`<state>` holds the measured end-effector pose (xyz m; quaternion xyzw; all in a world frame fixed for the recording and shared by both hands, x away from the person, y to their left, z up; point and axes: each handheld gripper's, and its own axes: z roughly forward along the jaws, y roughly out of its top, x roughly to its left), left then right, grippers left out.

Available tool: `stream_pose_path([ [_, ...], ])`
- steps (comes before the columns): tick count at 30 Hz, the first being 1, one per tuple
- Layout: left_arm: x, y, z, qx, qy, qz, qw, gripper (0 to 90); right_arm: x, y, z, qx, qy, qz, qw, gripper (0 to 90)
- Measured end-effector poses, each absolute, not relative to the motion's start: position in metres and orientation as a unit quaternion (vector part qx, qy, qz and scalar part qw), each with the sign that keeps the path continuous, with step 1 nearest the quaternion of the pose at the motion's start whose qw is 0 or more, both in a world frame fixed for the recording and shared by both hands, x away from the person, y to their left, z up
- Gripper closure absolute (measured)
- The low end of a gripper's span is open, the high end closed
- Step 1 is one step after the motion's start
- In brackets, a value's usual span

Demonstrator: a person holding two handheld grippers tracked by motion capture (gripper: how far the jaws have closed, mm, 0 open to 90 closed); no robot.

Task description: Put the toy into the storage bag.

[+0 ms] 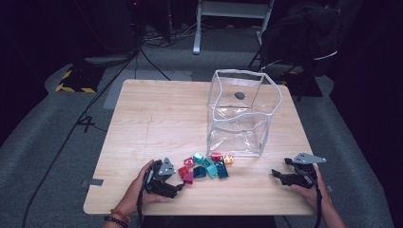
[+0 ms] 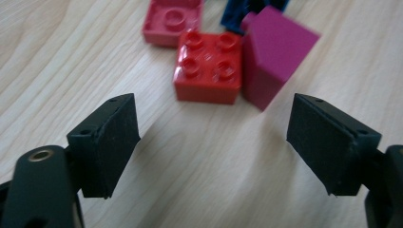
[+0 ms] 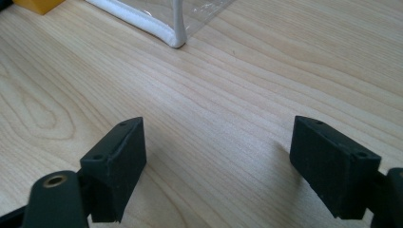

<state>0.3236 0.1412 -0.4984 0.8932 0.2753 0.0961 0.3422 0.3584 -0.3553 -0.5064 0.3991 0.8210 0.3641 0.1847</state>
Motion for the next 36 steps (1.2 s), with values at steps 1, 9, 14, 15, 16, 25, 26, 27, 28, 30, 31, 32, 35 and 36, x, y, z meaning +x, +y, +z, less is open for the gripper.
stream_pose_path([
  [1, 0.324, 0.141, -0.498, 0.893, 0.275, 0.096, 0.342, 15.3, 0.358, -0.355, -0.506, 0.399, 0.821, 0.364, 0.185, 20.0],
  [9, 0.316, 0.125, -0.486, 0.894, 0.247, 0.113, 0.356, 21.7, 0.358, -0.355, -0.506, 0.4, 0.821, 0.364, 0.184, 20.1],
  [14, 0.311, 0.12, -0.481, 0.89, 0.235, 0.12, 0.371, 26.8, 0.358, -0.355, -0.506, 0.399, 0.821, 0.364, 0.184, 20.1],
  [15, 0.311, 0.12, -0.48, 0.89, 0.232, 0.115, 0.375, 28.5, 0.358, -0.355, -0.506, 0.399, 0.821, 0.364, 0.184, 20.1],
  [16, 0.311, 0.119, -0.48, 0.89, 0.229, 0.112, 0.378, 28.5, 0.358, -0.355, -0.506, 0.399, 0.821, 0.364, 0.184, 20.1],
  [25, 0.312, 0.108, -0.485, 0.899, 0.219, 0.105, 0.365, 32.7, 0.358, -0.355, -0.506, 0.4, 0.821, 0.364, 0.183, 20.2],
  [26, 0.312, 0.107, -0.486, 0.9, 0.216, 0.107, 0.364, 32.7, 0.358, -0.355, -0.506, 0.4, 0.821, 0.364, 0.183, 20.2],
  [27, 0.311, 0.105, -0.486, 0.901, 0.213, 0.108, 0.362, 33.5, 0.358, -0.355, -0.506, 0.4, 0.821, 0.364, 0.183, 20.2],
  [28, 0.311, 0.104, -0.487, 0.903, 0.209, 0.108, 0.358, 34.3, 0.358, -0.355, -0.506, 0.4, 0.821, 0.365, 0.183, 20.2],
  [30, 0.31, 0.101, -0.488, 0.905, 0.203, 0.111, 0.357, 37.6, 0.358, -0.355, -0.506, 0.4, 0.821, 0.364, 0.183, 20.2],
  [31, 0.31, 0.1, -0.488, 0.907, 0.203, 0.107, 0.354, 37.6, 0.358, -0.355, -0.506, 0.4, 0.821, 0.364, 0.183, 20.2],
  [32, 0.31, 0.098, -0.489, 0.908, 0.201, 0.108, 0.351, 38.9, 0.358, -0.355, -0.506, 0.4, 0.821, 0.364, 0.183, 20.2],
  [35, 0.31, 0.096, -0.493, 0.912, 0.2, 0.109, 0.341, 43.6, 0.358, -0.355, -0.506, 0.399, 0.821, 0.365, 0.183, 20.2],
  [36, 0.31, 0.095, -0.494, 0.913, 0.198, 0.109, 0.339, 43.6, 0.358, -0.355, -0.506, 0.399, 0.821, 0.365, 0.183, 20.2],
])
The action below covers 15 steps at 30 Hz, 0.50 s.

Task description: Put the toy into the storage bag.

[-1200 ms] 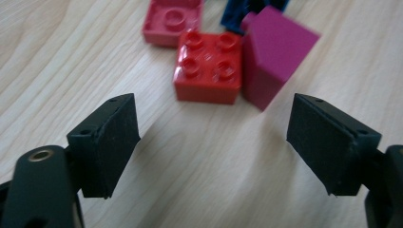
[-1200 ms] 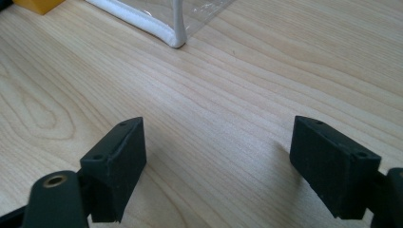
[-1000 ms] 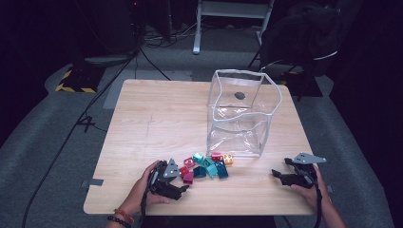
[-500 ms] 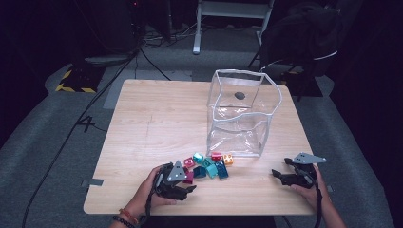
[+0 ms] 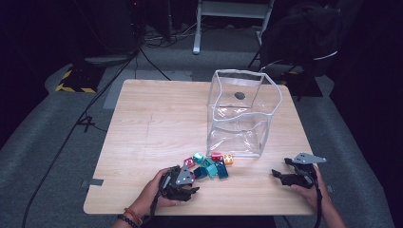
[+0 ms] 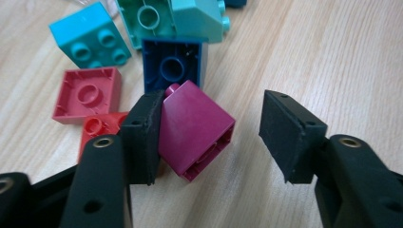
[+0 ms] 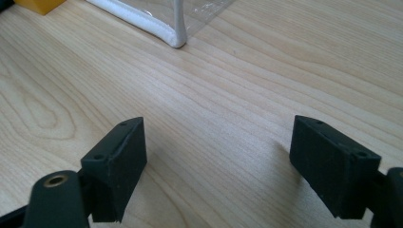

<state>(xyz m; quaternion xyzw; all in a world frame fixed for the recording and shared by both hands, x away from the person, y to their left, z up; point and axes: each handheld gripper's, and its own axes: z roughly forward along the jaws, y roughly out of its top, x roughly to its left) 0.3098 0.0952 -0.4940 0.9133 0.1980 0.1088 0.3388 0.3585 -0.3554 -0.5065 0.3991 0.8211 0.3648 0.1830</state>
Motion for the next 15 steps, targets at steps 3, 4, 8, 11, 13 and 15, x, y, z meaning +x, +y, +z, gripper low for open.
stream_pose_path([
  [3, 0.3101, 0.0938, -0.4969, 0.915, 0.198, 0.107, 0.336, 45.8, 0.3585, -0.3554, -0.5065, 0.399, 0.821, 0.365, 0.183, 20.2],
  [4, 0.3108, 0.0944, -0.497, 0.914, 0.198, 0.103, 0.338, 48.9, 0.3585, -0.3554, -0.5065, 0.398, 0.821, 0.365, 0.183, 20.2],
  [8, 0.3122, 0.0975, -0.498, 0.911, 0.201, 0.096, 0.346, 58.3, 0.3585, -0.3554, -0.5065, 0.399, 0.821, 0.365, 0.183, 20.3],
  [11, 0.3119, 0.0994, -0.4981, 0.911, 0.201, 0.101, 0.347, 59.4, 0.3585, -0.3554, -0.5065, 0.399, 0.821, 0.365, 0.183, 20.2],
  [13, 0.3114, 0.1014, -0.4979, 0.909, 0.203, 0.098, 0.35, 59.5, 0.3585, -0.3555, -0.5064, 0.398, 0.821, 0.365, 0.183, 20.3],
  [15, 0.3116, 0.1032, -0.4969, 0.907, 0.202, 0.097, 0.356, 59.5, 0.3585, -0.3555, -0.5064, 0.398, 0.821, 0.365, 0.183, 20.4],
])
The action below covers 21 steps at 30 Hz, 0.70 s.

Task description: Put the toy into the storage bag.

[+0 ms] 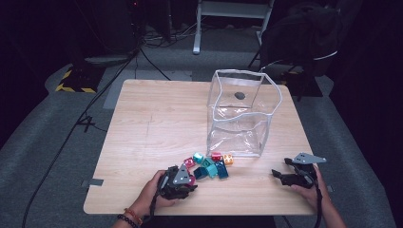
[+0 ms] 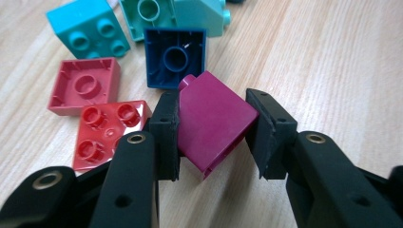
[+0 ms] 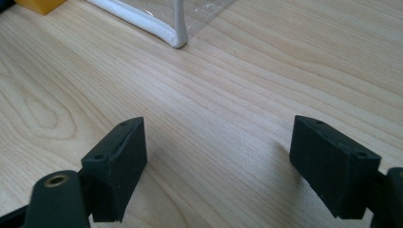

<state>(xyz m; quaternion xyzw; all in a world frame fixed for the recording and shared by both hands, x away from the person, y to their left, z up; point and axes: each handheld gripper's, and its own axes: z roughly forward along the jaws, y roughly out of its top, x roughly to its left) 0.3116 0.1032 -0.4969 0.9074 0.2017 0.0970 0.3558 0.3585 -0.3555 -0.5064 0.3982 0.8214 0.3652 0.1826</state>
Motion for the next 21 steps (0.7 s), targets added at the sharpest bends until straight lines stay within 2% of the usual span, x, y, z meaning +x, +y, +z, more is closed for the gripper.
stream_pose_path([
  [6, 0.315, 0.118, -0.485, 0.891, 0.222, 0.103, 0.382, 59.6, 0.358, -0.355, -0.506, 0.396, 0.823, 0.365, 0.182, 20.4],
  [14, 0.321, 0.132, -0.474, 0.881, 0.241, 0.119, 0.388, 59.5, 0.358, -0.355, -0.506, 0.397, 0.823, 0.365, 0.182, 20.4],
  [21, 0.334, 0.136, -0.443, 0.86, 0.249, 0.145, 0.421, 59.5, 0.358, -0.355, -0.506, 0.396, 0.823, 0.364, 0.182, 20.4],
])
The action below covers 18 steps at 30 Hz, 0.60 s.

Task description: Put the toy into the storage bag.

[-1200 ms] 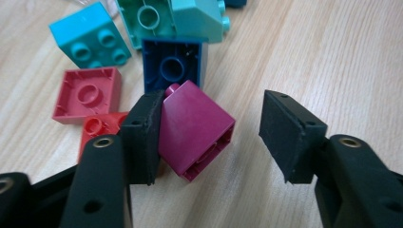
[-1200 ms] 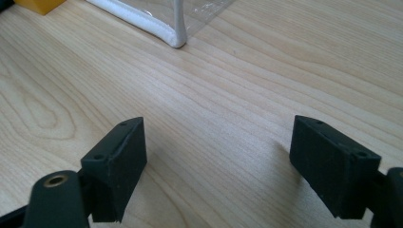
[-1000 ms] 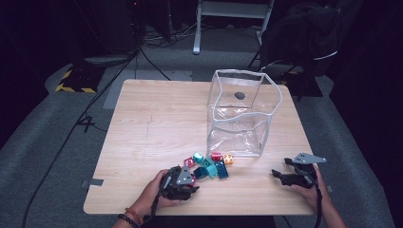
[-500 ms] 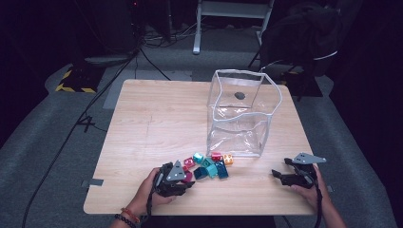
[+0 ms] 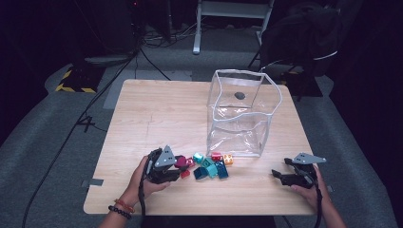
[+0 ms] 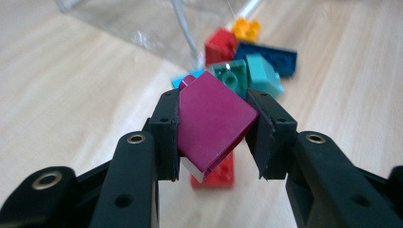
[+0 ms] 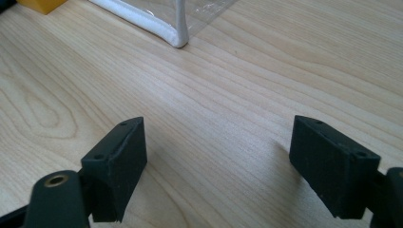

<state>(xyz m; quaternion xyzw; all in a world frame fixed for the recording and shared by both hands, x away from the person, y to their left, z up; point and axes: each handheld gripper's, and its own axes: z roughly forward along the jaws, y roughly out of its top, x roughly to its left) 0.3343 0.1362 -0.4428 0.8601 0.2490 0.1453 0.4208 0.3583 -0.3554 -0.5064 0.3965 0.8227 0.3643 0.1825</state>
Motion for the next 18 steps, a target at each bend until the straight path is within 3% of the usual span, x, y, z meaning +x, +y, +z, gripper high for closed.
stream_pose_path([
  [18, 0.377, 0.131, -0.395, 0.817, 0.269, 0.168, 0.481, 59.6, 0.358, -0.355, -0.506, 0.395, 0.823, 0.365, 0.183, 20.4],
])
